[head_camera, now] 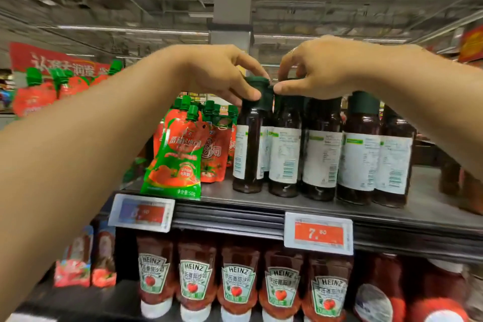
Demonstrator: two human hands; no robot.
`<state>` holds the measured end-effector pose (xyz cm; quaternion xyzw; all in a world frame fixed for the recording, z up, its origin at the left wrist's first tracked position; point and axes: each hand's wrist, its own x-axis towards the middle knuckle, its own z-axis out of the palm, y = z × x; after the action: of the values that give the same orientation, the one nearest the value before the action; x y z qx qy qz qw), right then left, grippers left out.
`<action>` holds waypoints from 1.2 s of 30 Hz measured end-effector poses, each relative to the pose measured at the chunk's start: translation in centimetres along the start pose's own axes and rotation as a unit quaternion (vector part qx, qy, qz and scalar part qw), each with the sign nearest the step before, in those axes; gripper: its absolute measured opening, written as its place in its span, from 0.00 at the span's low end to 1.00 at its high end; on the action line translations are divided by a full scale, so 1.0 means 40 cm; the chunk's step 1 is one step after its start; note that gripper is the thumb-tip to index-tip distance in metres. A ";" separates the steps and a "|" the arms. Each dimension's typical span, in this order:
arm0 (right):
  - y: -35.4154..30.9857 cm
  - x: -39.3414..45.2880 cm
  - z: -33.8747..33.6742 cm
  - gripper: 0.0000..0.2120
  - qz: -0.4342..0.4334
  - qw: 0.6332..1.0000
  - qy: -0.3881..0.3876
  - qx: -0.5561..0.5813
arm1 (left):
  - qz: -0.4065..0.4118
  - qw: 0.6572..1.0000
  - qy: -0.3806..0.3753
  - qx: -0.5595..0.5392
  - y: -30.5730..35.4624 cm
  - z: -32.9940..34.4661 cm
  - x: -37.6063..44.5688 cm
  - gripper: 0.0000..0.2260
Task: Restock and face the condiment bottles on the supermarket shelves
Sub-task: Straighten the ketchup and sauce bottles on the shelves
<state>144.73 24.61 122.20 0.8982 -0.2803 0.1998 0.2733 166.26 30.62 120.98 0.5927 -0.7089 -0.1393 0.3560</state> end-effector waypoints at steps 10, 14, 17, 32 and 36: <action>0.055 0.009 -0.008 0.13 -0.040 0.992 -0.042 0.114 | -0.030 0.999 -0.038 0.025 0.023 -0.017 -0.006 0.19; 0.067 0.016 0.011 0.26 -0.010 0.997 -0.021 0.080 | -0.035 0.989 0.071 0.122 0.044 0.002 0.000 0.23; 0.061 0.028 0.031 0.34 0.016 1.000 0.005 0.020 | -0.035 0.979 0.110 0.170 0.047 0.011 0.008 0.25; 0.090 0.026 0.032 0.13 -0.046 0.984 -0.016 0.170 | 0.018 0.999 -0.034 0.013 0.018 -0.006 -0.021 0.12; 0.083 0.003 0.024 0.13 -0.047 0.982 -0.016 0.182 | 0.018 1.000 -0.013 -0.016 0.023 0.000 -0.034 0.12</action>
<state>142.99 21.68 122.77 0.9481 -0.2013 0.2200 0.1101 165.64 32.15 121.08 0.5722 -0.7216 -0.1522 0.3588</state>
